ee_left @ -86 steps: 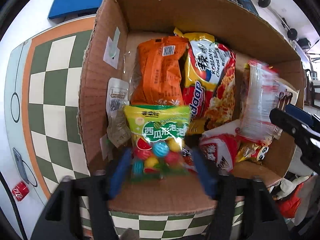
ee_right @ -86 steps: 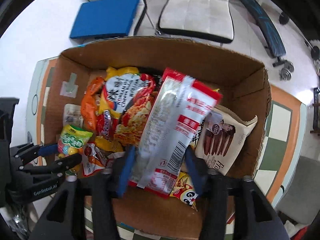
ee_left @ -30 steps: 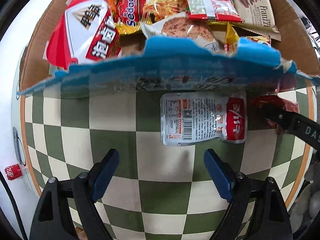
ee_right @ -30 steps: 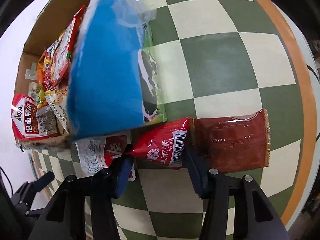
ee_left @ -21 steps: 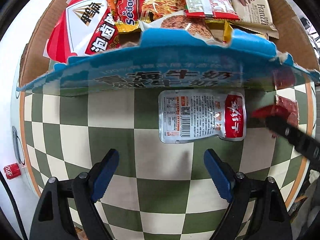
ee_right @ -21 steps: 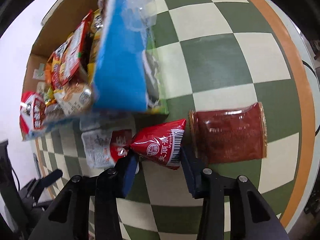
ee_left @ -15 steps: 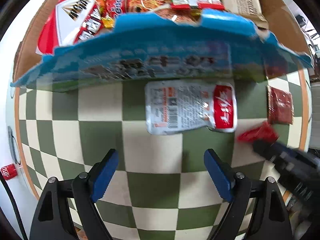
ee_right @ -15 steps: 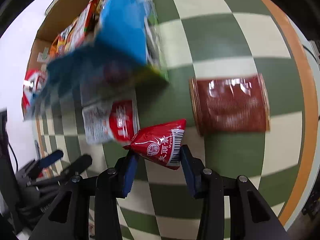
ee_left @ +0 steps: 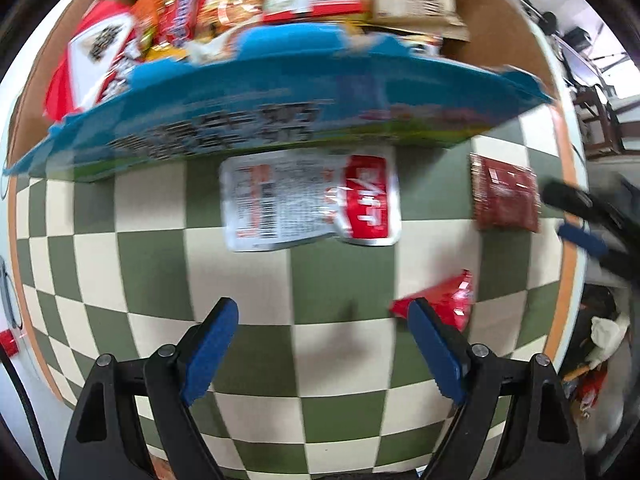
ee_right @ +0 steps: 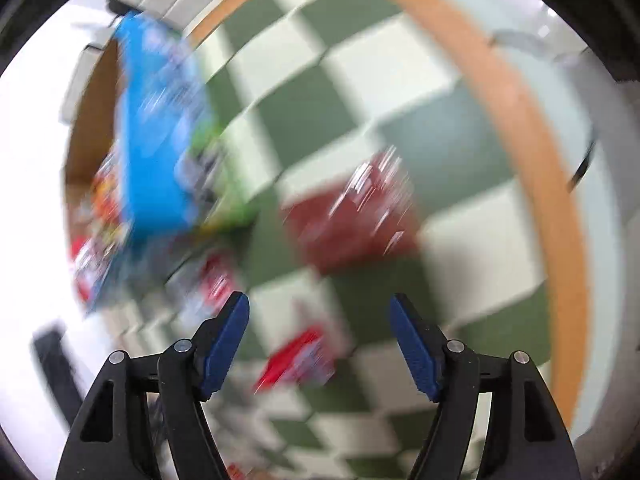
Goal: Organize snacks
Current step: 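Grasp the brown packet with the right tool while the left tool grasps the small red packet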
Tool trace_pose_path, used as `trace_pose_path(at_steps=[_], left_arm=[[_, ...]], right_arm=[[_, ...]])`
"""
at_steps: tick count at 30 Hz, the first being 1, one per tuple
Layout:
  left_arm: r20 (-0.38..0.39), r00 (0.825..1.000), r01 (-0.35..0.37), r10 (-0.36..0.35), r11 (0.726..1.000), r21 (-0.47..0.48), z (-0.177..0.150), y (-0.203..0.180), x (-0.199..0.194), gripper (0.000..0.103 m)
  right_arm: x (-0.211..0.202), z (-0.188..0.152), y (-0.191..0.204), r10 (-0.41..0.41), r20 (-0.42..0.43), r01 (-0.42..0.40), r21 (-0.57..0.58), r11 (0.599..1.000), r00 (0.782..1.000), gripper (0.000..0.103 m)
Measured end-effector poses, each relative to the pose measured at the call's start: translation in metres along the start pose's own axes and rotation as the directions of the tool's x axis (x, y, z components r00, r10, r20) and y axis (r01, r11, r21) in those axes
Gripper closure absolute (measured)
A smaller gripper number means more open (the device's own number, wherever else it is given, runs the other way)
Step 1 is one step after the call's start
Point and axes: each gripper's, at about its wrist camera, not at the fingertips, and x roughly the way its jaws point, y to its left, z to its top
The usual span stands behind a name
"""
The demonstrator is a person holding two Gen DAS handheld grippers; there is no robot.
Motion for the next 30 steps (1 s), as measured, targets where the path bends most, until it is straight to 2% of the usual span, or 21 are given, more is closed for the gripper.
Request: trace_pose_path(at_steps=[2,3,5,6,11,14,15,19,22,25,30], left_arm=[[0.007,1.000,0.007,-0.007,1.000,0.022,-0.004,-0.013,-0.002,0.016],[0.027,1.000,0.004,-0.004,1.000,-0.013,-0.006,-0.019,-0.003,0.016],[0.033,0.999,-0.001,0.001,1.000,0.012,-0.011,-0.030,-0.004,0.016],[0.034,0.999,-0.007,0.006,1.000,0.019,-0.011,-0.034,-0.004,0.016],[0.015,1.000,-0.017,0.016,1.000,0.019,-0.026,-0.044,0.003,0.016],[0.011,1.000,-0.024,0.024,1.000,0.018,-0.031,-0.054,0.009,0.016],[0.012,1.000,-0.025,0.025,1.000,0.020,-0.032,-0.057,0.008,0.016],[0.018,1.000,-0.020,0.019,0.999,0.033,-0.031,-0.076,0.006,0.016],[0.006,1.000,-0.011,0.011,0.998,0.060,-0.018,-0.085,0.010,0.016],[-0.022,1.000,0.014,-0.012,0.996,0.085,-0.018,-0.102,0.015,0.016],[-0.044,0.997,0.067,-0.062,0.990,0.127,-0.019,-0.124,0.015,0.016]], right_arm=[[0.008,0.019,0.004,-0.059,-0.009,0.058,-0.069,0.996,0.998,0.028],[0.014,0.023,0.009,-0.078,-0.024,0.076,-0.092,0.993,0.997,0.028],[0.029,0.030,0.017,-0.106,-0.061,0.097,-0.141,0.985,0.992,0.027],[0.035,0.032,0.021,-0.123,-0.076,0.109,-0.161,0.981,0.989,0.021],[0.066,0.030,0.044,-0.252,-0.103,0.220,-0.251,0.943,0.962,0.016],[0.071,0.030,0.051,-0.344,-0.084,0.311,-0.268,0.912,0.935,0.019],[0.071,0.030,0.051,-0.358,-0.077,0.327,-0.264,0.907,0.931,0.023],[0.061,0.029,0.045,-0.344,-0.059,0.319,-0.253,0.913,0.937,0.041],[0.047,0.024,0.024,-0.324,-0.074,0.301,-0.224,0.927,0.943,0.042],[0.039,0.019,-0.001,-0.303,-0.098,0.283,-0.177,0.943,0.948,0.042],[0.031,0.010,-0.019,-0.276,-0.114,0.259,-0.144,0.955,0.954,0.043]])
